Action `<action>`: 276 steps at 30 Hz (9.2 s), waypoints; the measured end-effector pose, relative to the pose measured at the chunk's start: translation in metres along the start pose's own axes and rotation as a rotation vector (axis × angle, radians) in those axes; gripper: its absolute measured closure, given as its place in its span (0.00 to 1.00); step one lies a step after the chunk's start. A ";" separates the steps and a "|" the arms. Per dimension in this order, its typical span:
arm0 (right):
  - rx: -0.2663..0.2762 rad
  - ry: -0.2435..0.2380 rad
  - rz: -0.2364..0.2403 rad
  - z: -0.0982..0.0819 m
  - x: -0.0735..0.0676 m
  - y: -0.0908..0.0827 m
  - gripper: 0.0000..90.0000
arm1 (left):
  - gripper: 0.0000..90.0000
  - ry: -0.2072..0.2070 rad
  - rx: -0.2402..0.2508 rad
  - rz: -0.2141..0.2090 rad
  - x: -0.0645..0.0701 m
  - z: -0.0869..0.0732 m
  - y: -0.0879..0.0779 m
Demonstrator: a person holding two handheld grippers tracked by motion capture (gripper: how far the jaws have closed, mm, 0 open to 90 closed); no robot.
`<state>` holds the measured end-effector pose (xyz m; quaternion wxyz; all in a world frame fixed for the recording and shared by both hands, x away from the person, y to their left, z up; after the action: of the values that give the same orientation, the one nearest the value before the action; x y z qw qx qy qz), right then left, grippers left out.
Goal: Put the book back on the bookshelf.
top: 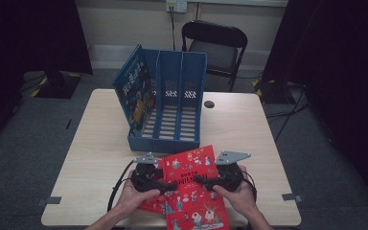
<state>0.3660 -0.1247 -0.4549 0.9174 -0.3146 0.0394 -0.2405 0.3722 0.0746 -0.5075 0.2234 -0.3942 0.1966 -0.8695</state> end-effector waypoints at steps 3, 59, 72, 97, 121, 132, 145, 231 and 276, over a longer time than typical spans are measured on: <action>-0.021 0.037 -0.004 0.000 0.001 0.003 0.42 | 0.23 -0.018 0.007 -0.009 -0.002 0.001 -0.003; 0.111 0.082 -0.133 0.076 0.015 -0.001 0.34 | 0.67 0.055 0.320 -0.051 0.026 0.069 -0.088; 0.151 0.071 -0.189 0.097 0.021 -0.006 0.33 | 0.77 0.119 0.378 -0.053 0.040 0.090 -0.108; 0.175 -0.016 -0.139 0.079 0.003 -0.030 0.36 | 0.74 0.267 0.324 -0.066 0.072 0.069 -0.091; 0.150 0.006 -0.193 0.059 0.019 -0.049 0.32 | 0.79 0.302 0.297 -0.060 0.080 0.064 -0.078; 0.131 0.000 -0.182 0.059 0.018 -0.024 0.25 | 0.85 0.311 0.293 -0.030 0.083 0.062 -0.079; 0.150 -0.052 -0.172 0.062 0.003 -0.015 0.14 | 0.78 0.308 0.271 -0.073 0.090 0.051 -0.086; 0.150 -0.055 -0.153 0.069 0.008 -0.016 0.13 | 0.48 0.177 0.182 -0.042 0.046 0.055 -0.081; 0.185 -0.095 -0.011 0.122 -0.018 0.052 0.29 | 0.29 0.141 0.229 -0.006 0.022 0.036 -0.105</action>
<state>0.3991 -0.0120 -0.3898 0.9420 -0.2398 -0.0282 -0.2329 0.3626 0.1429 -0.4173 0.2498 -0.3048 0.1099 -0.9125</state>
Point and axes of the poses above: each handheld gripper's, and its own axes: y roughly forward along the jaws, z roughly out of its top, x roughly to its right, the point moved 6 cm from there along y, roughly forward along the jaws, and after that the axes turned 14 degrees about -y, right-handed, at the moved point
